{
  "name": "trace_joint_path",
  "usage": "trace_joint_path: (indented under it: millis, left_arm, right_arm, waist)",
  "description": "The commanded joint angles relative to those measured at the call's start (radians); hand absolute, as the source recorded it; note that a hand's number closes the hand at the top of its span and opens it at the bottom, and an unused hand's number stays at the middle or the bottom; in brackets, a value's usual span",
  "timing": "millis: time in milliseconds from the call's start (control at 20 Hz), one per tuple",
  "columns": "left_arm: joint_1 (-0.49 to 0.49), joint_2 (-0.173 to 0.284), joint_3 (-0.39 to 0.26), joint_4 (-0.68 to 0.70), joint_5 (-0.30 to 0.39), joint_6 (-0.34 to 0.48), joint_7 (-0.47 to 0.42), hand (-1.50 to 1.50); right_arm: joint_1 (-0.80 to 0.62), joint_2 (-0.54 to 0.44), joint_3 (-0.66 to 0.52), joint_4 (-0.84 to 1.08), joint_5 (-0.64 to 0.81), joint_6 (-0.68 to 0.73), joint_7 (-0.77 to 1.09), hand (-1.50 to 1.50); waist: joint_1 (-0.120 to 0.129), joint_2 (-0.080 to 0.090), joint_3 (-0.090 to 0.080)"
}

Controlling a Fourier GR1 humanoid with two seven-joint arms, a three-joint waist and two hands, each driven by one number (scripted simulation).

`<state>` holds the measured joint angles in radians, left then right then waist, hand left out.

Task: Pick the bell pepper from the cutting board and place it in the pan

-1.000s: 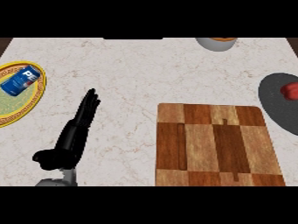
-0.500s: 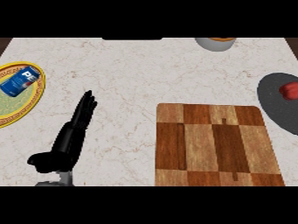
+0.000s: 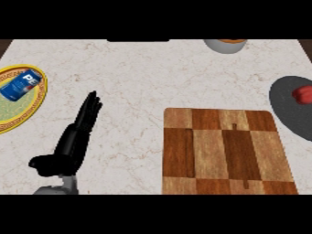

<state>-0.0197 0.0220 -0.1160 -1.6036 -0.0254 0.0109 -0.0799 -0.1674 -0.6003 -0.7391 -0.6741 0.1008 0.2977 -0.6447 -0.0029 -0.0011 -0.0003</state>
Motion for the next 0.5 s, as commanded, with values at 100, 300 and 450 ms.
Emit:
trace_joint_path:
  millis: [100,300,450]
  left_arm:
    - [-0.085,-0.012,0.036,0.096,0.008,-0.002,0.0,0.0]
    - [-0.021,0.015,0.039,0.053,0.017,-0.038,-0.024,0.0]
    - [-0.018,0.015,0.036,-0.014,0.013,-0.027,0.023,0.0]
  right_arm:
    - [0.062,-0.006,0.029,-0.03,-0.029,-0.026,-0.012,-1.5]
    - [0.14,-0.006,0.03,-0.171,-0.074,-0.007,0.075,-1.5]
    - [0.129,0.033,0.066,-0.236,-0.066,-0.076,0.118,-1.5]
  waist:
    - [0.002,0.002,0.001]
    - [0.0,0.0,0.0]
    - [0.001,0.0,0.0]
